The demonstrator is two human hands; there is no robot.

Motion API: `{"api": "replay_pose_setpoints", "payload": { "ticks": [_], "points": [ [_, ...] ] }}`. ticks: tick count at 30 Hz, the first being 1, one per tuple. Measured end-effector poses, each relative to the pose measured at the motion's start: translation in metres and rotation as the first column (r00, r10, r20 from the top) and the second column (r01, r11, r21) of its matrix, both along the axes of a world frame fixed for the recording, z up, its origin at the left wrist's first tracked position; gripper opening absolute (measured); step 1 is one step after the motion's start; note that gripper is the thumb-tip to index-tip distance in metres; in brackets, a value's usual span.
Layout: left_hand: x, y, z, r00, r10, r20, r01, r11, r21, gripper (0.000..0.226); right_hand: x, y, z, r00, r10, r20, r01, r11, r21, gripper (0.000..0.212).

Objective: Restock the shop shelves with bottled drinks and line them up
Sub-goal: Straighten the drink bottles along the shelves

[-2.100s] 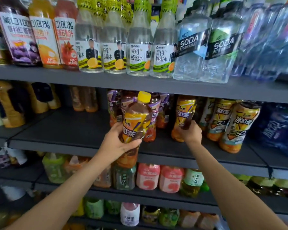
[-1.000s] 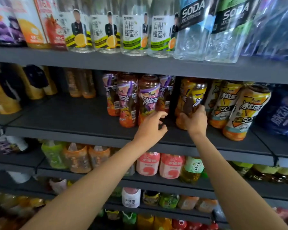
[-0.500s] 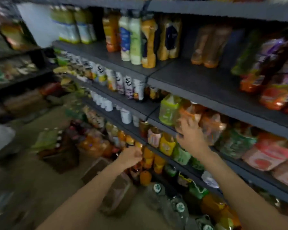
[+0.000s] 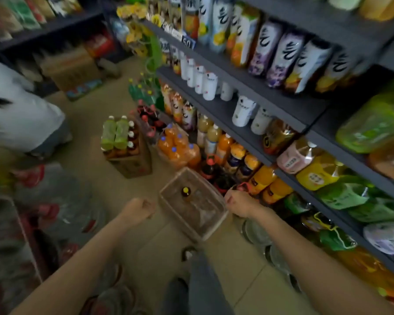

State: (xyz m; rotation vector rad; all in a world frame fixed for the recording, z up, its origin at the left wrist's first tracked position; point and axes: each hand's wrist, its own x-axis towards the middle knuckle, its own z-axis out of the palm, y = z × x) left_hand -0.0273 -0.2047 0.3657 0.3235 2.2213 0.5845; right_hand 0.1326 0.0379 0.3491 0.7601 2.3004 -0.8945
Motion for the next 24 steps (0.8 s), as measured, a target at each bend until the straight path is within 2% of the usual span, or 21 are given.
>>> {"api": "replay_pose_setpoints", "payload": {
  "ticks": [3,5,10,12,14,17,21,24],
  "points": [
    [-0.033,-0.001,-0.027,0.989,-0.146,-0.019,0.144,0.986,-0.081,0.009,-0.039,0.001,-0.049,0.992,0.090,0.091,-0.088,0.996,-0.029,0.005],
    [-0.059,0.005,-0.055,0.984,-0.176,-0.004,0.174,0.979,-0.108,0.017,-0.068,0.004,-0.085,0.981,0.128,0.145,-0.124,0.992,-0.036,0.005],
    [-0.126,0.040,-0.138,0.980,-0.197,0.035,0.200,0.962,-0.185,0.026,-0.140,0.013,-0.208,0.976,0.084,0.200,-0.074,0.996,-0.054,0.027],
    [-0.147,0.053,-0.178,0.982,-0.182,0.051,0.189,0.966,-0.178,0.027,-0.165,0.012,-0.253,0.985,0.052,0.167,-0.041,0.997,-0.069,0.009],
    [-0.160,0.060,-0.224,0.984,-0.160,0.077,0.168,0.978,-0.126,0.023,-0.184,0.008,-0.309,0.990,0.063,0.127,-0.058,0.998,-0.037,0.029],
    [-0.168,0.061,-0.300,0.996,-0.072,0.061,0.075,0.996,-0.050,0.024,-0.209,0.002,-0.397,0.976,0.168,0.141,-0.175,0.984,0.038,0.050],
    [-0.166,0.047,-0.396,0.994,-0.023,0.104,0.028,0.999,-0.045,0.017,-0.239,-0.005,-0.503,0.943,0.274,0.189,-0.309,0.931,0.194,0.045],
    [-0.166,0.031,-0.440,0.995,-0.022,0.094,0.024,0.999,-0.024,0.013,-0.254,-0.007,-0.542,0.951,0.258,0.169,-0.294,0.924,0.244,0.051]
  ]
}}
